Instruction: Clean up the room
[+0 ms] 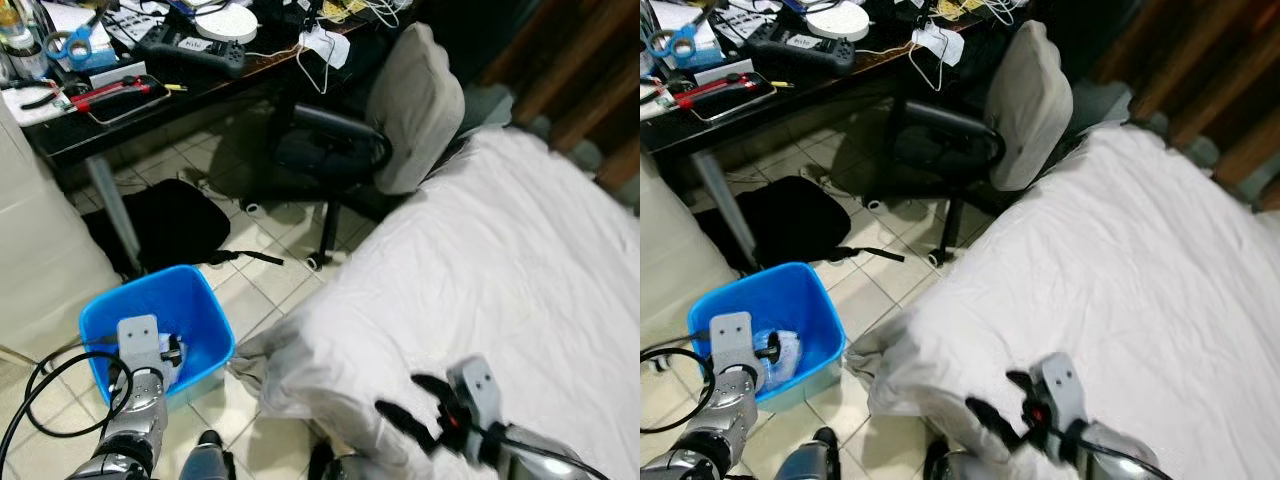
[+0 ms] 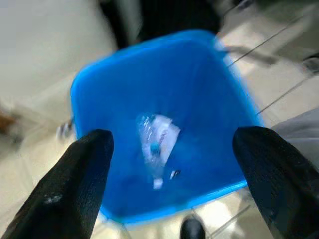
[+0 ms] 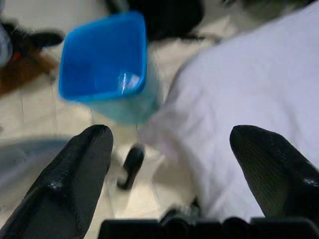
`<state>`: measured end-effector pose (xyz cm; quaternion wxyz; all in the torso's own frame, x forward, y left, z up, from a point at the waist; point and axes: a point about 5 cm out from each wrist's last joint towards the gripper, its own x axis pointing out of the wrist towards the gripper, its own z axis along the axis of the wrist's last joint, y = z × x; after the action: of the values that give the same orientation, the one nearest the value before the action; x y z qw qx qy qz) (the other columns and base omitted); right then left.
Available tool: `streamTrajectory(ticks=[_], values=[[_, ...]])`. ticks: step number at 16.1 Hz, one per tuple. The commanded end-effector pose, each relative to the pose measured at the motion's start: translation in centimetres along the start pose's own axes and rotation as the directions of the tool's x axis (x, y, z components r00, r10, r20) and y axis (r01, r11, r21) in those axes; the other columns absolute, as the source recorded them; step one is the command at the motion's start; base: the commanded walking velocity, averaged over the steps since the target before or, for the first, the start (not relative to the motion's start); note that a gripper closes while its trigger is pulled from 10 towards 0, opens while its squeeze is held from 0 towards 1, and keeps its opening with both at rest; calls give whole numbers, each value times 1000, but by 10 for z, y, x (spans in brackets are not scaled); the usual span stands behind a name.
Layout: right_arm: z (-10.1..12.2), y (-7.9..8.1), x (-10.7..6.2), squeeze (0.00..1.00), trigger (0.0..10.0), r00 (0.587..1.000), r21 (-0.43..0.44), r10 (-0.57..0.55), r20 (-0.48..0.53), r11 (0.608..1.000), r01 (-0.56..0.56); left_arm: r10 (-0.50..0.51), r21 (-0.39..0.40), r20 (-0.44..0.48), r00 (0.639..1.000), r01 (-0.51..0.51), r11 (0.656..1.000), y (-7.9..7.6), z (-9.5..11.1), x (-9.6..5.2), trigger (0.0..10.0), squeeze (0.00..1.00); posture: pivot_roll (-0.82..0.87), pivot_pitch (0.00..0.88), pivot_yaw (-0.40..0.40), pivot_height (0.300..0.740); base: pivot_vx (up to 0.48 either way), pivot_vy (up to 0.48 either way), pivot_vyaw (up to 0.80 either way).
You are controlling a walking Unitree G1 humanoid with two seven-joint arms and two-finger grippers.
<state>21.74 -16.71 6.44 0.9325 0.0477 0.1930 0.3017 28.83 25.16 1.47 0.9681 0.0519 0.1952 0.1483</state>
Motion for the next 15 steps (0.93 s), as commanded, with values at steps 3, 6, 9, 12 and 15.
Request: streamTrajectory(ticks=[3,6,9,12,15], values=[[4,-16,15,0,10000,987,23,-141,73,990,140,-282,60,213,936,275,960,-27,12,-19,10000,0,51,118,-77,740,0,0,0],[33,-27,27,0,10000,933,3,-270,237,961,277,-403,63,449,797,421,905,-58,55,-56,10000,0,101,0,-25,740,0,0,0],[32,-43,4,0,10000,833,115,-436,341,899,423,-454,112,574,682,483,868,-80,83,-76,10000,0,96,0,-1,740,0,0,0],[44,-54,24,0,10000,834,67,-423,354,901,428,-451,67,502,738,487,871,-83,80,-57,10000,0,82,0,12,740,0,-437,-521],[55,-57,33,0,10000,828,43,-412,382,902,429,-473,73,458,753,498,864,-85,75,-57,10000,0,67,0,29,740,0,-480,-775]])
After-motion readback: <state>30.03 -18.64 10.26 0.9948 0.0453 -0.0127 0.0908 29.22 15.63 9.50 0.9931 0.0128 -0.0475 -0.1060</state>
